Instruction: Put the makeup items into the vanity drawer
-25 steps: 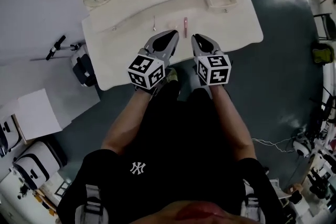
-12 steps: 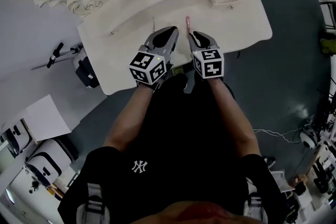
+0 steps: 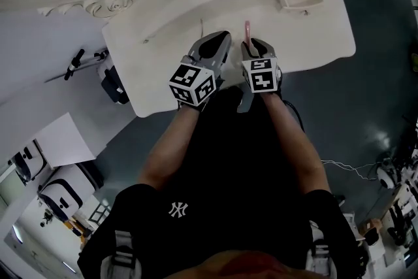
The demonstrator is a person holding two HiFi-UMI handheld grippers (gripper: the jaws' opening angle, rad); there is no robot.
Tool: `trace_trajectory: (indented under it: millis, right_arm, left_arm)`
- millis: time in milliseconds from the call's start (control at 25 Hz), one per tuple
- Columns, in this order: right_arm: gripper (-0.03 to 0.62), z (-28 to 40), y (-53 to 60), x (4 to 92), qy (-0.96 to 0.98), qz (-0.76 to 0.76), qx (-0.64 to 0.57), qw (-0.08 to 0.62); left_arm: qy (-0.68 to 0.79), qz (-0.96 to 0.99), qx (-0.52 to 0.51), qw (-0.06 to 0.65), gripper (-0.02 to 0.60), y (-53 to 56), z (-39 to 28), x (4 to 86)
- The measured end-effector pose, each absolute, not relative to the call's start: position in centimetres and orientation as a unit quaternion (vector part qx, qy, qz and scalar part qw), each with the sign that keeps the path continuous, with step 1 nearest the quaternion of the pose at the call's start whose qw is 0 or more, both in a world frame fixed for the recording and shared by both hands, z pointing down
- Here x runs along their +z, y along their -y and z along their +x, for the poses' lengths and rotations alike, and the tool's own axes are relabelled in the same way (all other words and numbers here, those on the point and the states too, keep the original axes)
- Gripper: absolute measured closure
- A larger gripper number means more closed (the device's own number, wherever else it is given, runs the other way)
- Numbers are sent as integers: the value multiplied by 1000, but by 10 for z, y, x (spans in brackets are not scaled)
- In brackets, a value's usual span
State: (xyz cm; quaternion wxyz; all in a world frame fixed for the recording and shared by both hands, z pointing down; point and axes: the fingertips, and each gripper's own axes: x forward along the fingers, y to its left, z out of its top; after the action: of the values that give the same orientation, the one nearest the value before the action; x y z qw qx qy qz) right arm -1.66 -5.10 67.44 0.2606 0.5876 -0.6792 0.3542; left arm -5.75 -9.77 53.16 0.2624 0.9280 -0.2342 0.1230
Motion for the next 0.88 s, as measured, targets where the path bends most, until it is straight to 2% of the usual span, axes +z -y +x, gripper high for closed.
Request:
trace_trajectory:
  millis: [160, 320, 400, 880]
  right_arm:
    - [456, -16, 53, 691, 665, 590, 355, 289]
    - [523, -11, 54, 695, 656, 596, 347, 306]
    - [528, -10, 53, 696, 655, 594, 352, 307]
    - [530, 32, 56, 636, 645, 638, 342, 244]
  left_arm:
    - [230, 928, 127, 265, 581, 101, -56, 539]
    - [222, 930, 131, 263, 581, 101, -51, 542]
    - [218, 931, 132, 263, 581, 100, -49, 541]
    - [177, 944, 123, 249, 581, 90, -12, 514]
